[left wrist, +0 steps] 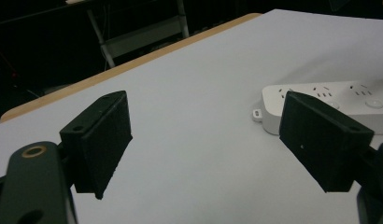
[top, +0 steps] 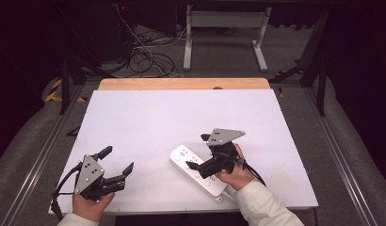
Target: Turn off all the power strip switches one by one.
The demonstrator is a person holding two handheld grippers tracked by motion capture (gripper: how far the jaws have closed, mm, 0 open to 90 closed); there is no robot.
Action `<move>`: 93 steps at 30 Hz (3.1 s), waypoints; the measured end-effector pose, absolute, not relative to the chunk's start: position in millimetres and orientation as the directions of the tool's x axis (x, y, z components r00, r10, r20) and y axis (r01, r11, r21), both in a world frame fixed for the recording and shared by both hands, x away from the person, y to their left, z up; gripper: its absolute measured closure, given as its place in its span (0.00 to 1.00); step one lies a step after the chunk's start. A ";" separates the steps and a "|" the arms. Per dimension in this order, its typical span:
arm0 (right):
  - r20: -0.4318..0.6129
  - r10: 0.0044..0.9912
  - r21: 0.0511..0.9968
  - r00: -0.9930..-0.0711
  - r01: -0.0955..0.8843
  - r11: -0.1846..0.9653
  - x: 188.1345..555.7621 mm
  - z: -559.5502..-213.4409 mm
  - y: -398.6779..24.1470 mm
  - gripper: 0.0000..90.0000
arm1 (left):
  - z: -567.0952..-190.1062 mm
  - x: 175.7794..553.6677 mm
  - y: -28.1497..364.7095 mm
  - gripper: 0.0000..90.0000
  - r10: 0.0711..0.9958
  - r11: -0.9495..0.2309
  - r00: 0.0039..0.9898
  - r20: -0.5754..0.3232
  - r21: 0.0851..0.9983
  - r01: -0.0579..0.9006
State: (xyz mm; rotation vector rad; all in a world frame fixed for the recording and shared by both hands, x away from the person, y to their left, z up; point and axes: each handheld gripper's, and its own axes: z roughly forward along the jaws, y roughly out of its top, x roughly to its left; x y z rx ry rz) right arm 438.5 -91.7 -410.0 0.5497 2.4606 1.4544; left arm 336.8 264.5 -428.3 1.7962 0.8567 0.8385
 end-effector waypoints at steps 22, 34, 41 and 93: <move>0.078 0.418 0.826 -0.905 0.293 0.482 453.1 -408.1 -79.3 0.52 | -428.3 336.7 264.6 0.20 0.834 -0.311 0.524 0.172 0.932 0.188; 0.035 0.333 0.737 -0.942 0.250 0.628 461.9 -415.0 -53.7 0.93 | -428.6 337.0 265.1 0.20 0.836 -0.309 0.522 0.170 0.932 0.190; -0.012 0.324 0.734 -0.946 0.212 0.645 466.3 -419.7 -45.5 1.00 | -428.6 336.9 265.2 0.20 0.835 -0.310 0.522 0.172 0.932 0.189; 0.049 0.367 0.644 -0.929 0.311 0.699 478.6 -451.1 -21.4 1.00 | -428.7 336.9 265.1 0.20 0.831 -0.316 0.528 0.179 0.931 0.183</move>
